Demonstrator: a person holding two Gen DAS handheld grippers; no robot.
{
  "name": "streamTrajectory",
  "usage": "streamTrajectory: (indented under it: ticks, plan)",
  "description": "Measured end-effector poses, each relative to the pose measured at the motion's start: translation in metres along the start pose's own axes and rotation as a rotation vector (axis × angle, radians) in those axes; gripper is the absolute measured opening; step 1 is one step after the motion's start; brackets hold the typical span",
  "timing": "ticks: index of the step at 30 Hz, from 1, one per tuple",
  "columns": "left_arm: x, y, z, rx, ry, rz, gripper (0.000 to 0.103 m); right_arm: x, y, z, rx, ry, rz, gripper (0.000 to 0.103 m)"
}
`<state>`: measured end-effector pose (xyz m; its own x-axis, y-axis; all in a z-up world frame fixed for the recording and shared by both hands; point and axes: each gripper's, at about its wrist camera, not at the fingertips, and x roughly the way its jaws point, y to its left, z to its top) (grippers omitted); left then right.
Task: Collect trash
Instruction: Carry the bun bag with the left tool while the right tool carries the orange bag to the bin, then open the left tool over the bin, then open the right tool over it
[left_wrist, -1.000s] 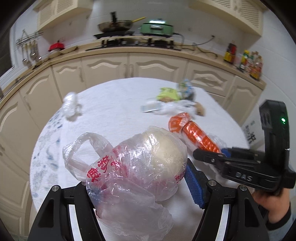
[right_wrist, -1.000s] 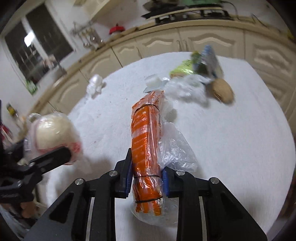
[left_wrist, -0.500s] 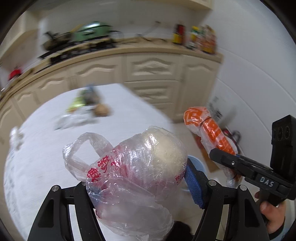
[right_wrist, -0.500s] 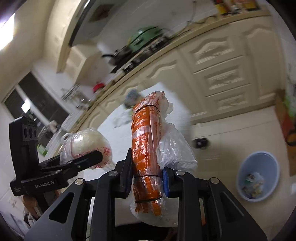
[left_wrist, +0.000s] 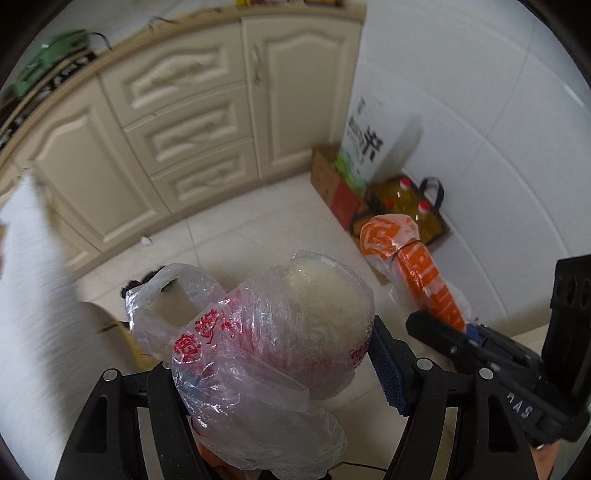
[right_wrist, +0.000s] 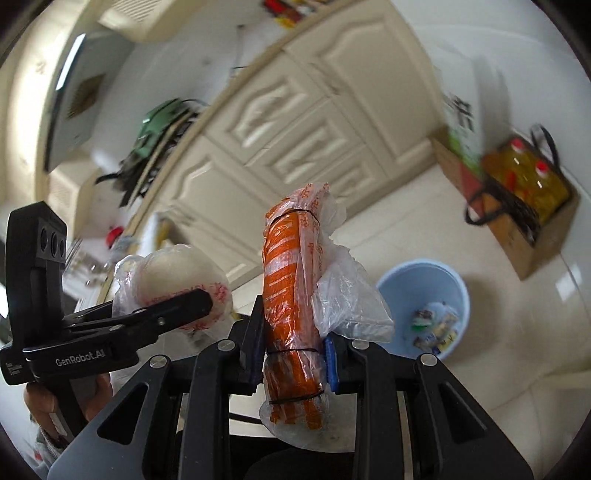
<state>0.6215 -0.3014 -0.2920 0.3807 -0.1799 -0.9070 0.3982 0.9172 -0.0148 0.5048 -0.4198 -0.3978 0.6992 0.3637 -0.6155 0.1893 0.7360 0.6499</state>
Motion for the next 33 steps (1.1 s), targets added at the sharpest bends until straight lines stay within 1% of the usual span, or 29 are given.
streamTrajectory:
  ticks: [4, 7, 8, 9, 12, 15, 18, 20, 22, 23, 24, 25, 27, 32, 33]
  plan:
    - [0.037, -0.003, 0.031, 0.014, 0.037, 0.006, 0.071, 0.017, -0.034, 0.0, 0.055, 0.019, -0.022, 0.026]
    - [0.055, -0.003, 0.045, 0.014, 0.045, 0.003, 0.078, 0.028, -0.051, 0.0, 0.085, 0.03, -0.033, 0.026]
    - [0.061, -0.002, 0.048, 0.015, 0.048, 0.0, 0.082, 0.035, -0.056, 0.0, 0.094, 0.037, -0.039, 0.026]
    - [0.063, -0.001, 0.049, 0.014, 0.045, -0.003, 0.083, 0.039, -0.06, -0.001, 0.103, 0.043, -0.041, 0.026]
    - [0.073, 0.006, 0.052, -0.01, 0.034, 0.023, 0.085, 0.051, -0.067, -0.004, 0.116, 0.057, -0.058, 0.026]
    - [0.077, 0.009, 0.045, -0.051, 0.021, 0.05, 0.085, 0.064, -0.069, -0.005, 0.117, 0.073, -0.067, 0.026]
    - [0.066, 0.012, 0.036, -0.099, -0.006, 0.085, 0.085, 0.079, -0.068, -0.003, 0.114, 0.087, -0.079, 0.027]
    - [0.056, 0.012, 0.029, -0.114, -0.024, 0.095, 0.085, 0.087, -0.063, 0.0, 0.101, 0.09, -0.094, 0.028]
    - [0.046, 0.011, 0.025, -0.128, -0.04, 0.096, 0.085, 0.091, -0.058, 0.005, 0.089, 0.072, -0.114, 0.029]
    - [0.038, 0.009, 0.022, -0.132, -0.043, 0.09, 0.085, 0.092, -0.055, 0.008, 0.082, 0.052, -0.131, 0.032]
    - [0.032, 0.009, 0.02, -0.142, -0.049, 0.078, 0.085, 0.093, -0.053, 0.012, 0.077, 0.043, -0.147, 0.038]
    - [0.024, 0.01, 0.018, -0.149, -0.055, 0.071, 0.085, 0.094, -0.049, 0.017, 0.07, 0.046, -0.159, 0.041]
    - [0.011, 0.013, 0.014, -0.155, -0.069, 0.061, 0.086, 0.092, -0.041, 0.021, 0.051, 0.038, -0.173, 0.055]
    - [-0.026, 0.022, -0.003, -0.153, -0.103, 0.066, 0.086, 0.07, -0.011, 0.017, 0.006, 0.014, -0.172, 0.057]
    - [-0.034, 0.024, -0.008, -0.158, -0.11, 0.064, 0.086, 0.065, -0.004, 0.016, -0.005, 0.008, -0.172, 0.059]
